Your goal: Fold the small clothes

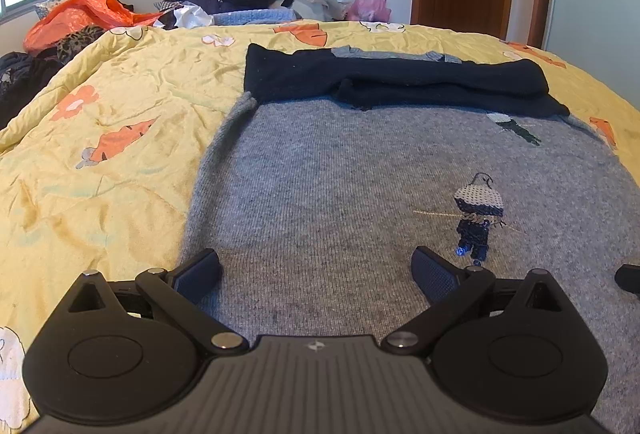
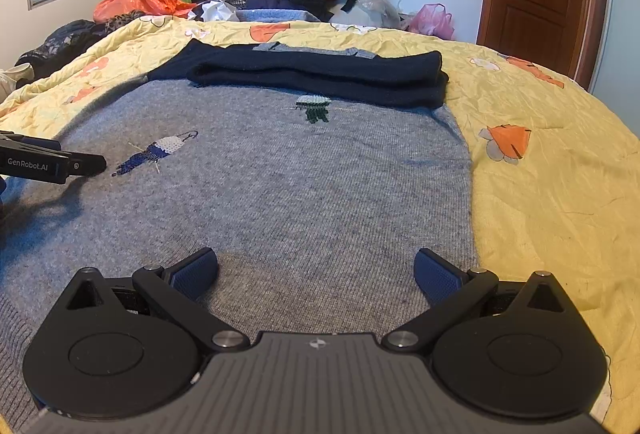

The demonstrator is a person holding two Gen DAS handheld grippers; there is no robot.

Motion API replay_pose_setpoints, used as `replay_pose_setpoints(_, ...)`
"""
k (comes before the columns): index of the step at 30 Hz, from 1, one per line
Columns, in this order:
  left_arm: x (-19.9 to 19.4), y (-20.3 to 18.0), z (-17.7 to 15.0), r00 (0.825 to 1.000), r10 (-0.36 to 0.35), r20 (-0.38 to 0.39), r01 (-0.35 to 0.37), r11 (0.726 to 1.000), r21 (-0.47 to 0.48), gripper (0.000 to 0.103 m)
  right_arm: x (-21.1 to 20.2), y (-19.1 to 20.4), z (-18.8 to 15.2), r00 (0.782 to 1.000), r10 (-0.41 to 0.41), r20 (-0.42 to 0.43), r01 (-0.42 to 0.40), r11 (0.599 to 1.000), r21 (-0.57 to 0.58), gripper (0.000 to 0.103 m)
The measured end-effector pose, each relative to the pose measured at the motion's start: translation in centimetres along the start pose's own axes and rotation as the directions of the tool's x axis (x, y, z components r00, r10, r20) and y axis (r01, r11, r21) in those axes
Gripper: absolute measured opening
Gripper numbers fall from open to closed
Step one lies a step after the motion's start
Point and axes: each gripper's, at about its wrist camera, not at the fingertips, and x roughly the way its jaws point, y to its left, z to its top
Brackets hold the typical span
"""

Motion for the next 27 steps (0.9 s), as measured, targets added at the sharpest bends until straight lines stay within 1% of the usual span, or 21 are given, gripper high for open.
replay_pose_setpoints(9,-0.3,-0.2,-0.1,1.000,0.021,0.008,-0.022,1.000,0.006,0.103,0.0,0.0,-0.1,1.000,0.004,0.005,-0.004,1.000,0.008,0.103)
replay_pose_setpoints(18,-0.5,-0.3,-0.1,1.000,0.019,0.003,-0.019,1.000,-0.004,0.103,0.1,0.0,-0.1,1.000,-0.004,0.002,0.004,1.000,0.003,0.103)
replay_pose_setpoints(20,-0.8,-0.3,-0.2,1.000,0.028,0.005,-0.028,1.000,0.001,0.103,0.1,0.0,-0.1,1.000,-0.003,0.002,0.003,1.000,0.004,0.103)
replay_pose_setpoints(22,-1.8,-0.4,-0.4,0.998,0.065,0.024,-0.065,0.998,-0.001,0.103,0.1,0.0,-0.1,1.000,-0.003,0.002,0.003,1.000,0.004,0.103)
replay_pose_setpoints(23,-2.5,-0.3,-0.6,0.997,0.072,0.033,-0.071,0.997,-0.009,0.103,0.1,0.0,-0.1,1.000,-0.003,0.002,0.003,1.000,0.005,0.103)
replay_pose_setpoints(27,-5.8,0.0,-1.9,0.999,-0.014,0.045,0.016,0.999,-0.031,0.103,0.1,0.0,-0.1,1.000,-0.003,0.002,0.003,1.000,0.004,0.103)
